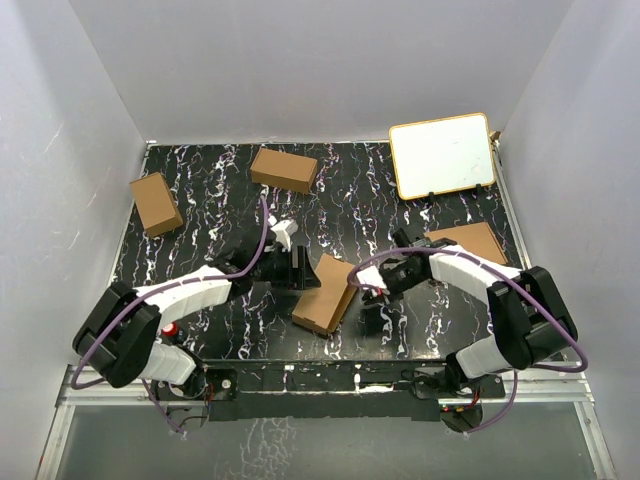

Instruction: Fold the paper box

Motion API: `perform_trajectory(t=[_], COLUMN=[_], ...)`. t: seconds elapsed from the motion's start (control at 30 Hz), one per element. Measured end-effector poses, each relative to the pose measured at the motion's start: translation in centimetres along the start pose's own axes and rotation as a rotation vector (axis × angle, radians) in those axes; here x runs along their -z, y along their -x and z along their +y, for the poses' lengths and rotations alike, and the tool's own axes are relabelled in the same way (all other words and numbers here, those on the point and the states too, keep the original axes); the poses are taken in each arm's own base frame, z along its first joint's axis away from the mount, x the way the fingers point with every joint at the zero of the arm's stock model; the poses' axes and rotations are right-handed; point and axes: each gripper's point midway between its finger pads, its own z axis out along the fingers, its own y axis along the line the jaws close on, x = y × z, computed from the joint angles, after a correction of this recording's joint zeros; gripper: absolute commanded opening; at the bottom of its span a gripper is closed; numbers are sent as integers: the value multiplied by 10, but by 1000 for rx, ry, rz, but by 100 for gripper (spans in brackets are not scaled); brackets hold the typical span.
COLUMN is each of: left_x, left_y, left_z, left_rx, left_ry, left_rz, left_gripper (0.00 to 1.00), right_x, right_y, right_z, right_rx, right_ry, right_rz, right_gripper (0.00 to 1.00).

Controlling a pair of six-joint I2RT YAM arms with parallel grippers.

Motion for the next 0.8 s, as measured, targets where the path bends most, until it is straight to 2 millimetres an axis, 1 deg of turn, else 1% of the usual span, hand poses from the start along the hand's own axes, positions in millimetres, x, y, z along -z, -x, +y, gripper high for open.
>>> perform_trajectory(t=[0.1,0.13,0.17,0.27,0.3,0.4,0.5,0.6,0.67,0.8], left_x=[4,6,8,14,16,16,9,-10,-23,-41], left_y=[20,27,33,47,52,62,67,65,57,35], left_z=[-5,-6,-8,-8,-8,-8,-7,-1,5,14], left_rx=[-42,-60,-77,-117,-127,-138,-135,-116,-97,-55], left_ry=[10,17,21,41,48,51,46,38,33,15], left_rz=[-55,-76,-99,-157,-177,-222,-222,-175,-130,-32], left_gripper=[67,70,74,95,97,97,91,78,71,58], right_x=[9,12,15,22,24,28,28,26,23,11], right_y=[-8,-12,-14,-23,-25,-29,-33,-37,-38,-37], right_z=[-4,-7,-11,-24,-29,-39,-46,-49,-49,-49], right_rx=[-74,-106,-135,-224,-251,-322,-394,-460,-490,-527], right_ry=[-40,-60,-83,-157,-182,-238,-276,-294,-298,-281], right_rz=[19,30,39,68,76,86,89,90,92,104], right_gripper=[17,17,17,17,17,17,16,15,15,15])
